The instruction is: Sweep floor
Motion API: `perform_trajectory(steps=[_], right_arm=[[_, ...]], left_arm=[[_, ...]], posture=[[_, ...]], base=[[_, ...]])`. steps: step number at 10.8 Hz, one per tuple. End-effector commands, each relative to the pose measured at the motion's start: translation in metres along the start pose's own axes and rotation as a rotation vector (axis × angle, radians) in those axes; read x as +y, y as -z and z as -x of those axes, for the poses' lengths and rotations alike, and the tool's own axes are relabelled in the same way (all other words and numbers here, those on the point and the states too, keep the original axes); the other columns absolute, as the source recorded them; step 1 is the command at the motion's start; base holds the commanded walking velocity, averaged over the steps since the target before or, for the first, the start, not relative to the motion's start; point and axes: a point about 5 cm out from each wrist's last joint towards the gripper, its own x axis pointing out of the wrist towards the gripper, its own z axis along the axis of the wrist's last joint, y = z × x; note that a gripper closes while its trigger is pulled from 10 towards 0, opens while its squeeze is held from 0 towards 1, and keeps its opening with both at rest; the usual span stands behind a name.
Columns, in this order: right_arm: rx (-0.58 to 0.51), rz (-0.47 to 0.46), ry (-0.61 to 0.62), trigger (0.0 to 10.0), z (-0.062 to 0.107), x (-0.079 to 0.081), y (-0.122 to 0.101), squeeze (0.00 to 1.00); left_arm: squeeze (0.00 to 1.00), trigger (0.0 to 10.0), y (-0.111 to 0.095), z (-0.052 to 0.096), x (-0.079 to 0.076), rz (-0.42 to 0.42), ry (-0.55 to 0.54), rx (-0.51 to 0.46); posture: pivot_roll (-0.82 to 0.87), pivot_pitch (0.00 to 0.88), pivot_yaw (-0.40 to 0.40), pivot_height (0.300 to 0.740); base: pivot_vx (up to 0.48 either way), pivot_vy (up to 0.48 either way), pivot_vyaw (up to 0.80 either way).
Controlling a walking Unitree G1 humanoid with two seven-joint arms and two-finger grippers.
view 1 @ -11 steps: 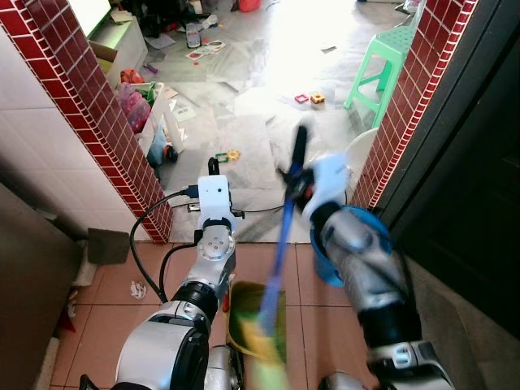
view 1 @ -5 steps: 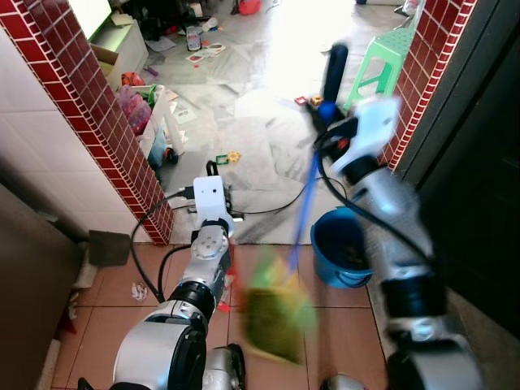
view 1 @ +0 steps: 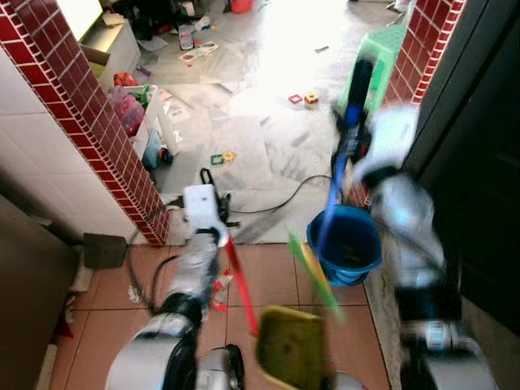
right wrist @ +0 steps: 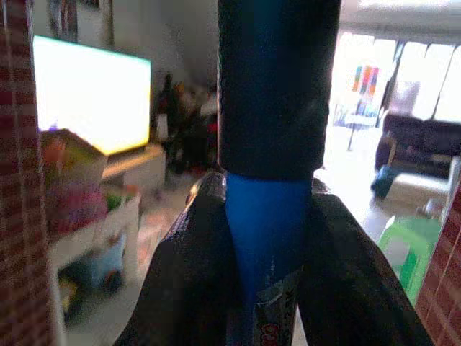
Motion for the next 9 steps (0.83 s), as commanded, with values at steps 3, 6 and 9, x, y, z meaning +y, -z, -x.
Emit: perform_trajectory(steps=[3, 6, 9], right_arm=[[-0.042, 0.014, -0.026, 10.0, 0.011, 0.024, -0.003, 0.00], [0.018, -0.043, 0.011, 10.0, 0.016, 0.033, 0.008, 0.00], [0.008, -0.022, 0.008, 10.0, 0.010, 0.033, 0.006, 0.00]], left_arm=[[0.00, 10.0, -0.028, 0.014, 0.018, -0.058, -0.067, -0.208], [0.00, 10.0, -0.028, 0.026, 0.032, -0.091, -0.118, -0.190], [0.00, 10.0, -0.026, 0.028, 0.026, -0.096, -0.091, -0.162]], posture=[[-0.11, 0.032, 0.077, 0.740], [-0.10, 0.012, 0.079, 0.740], [-0.10, 0.010, 0.080, 0.740]], base=[[0.000, 0.000, 0.00], [0.000, 0.270, -0.27], [0.000, 0.480, -0.80]])
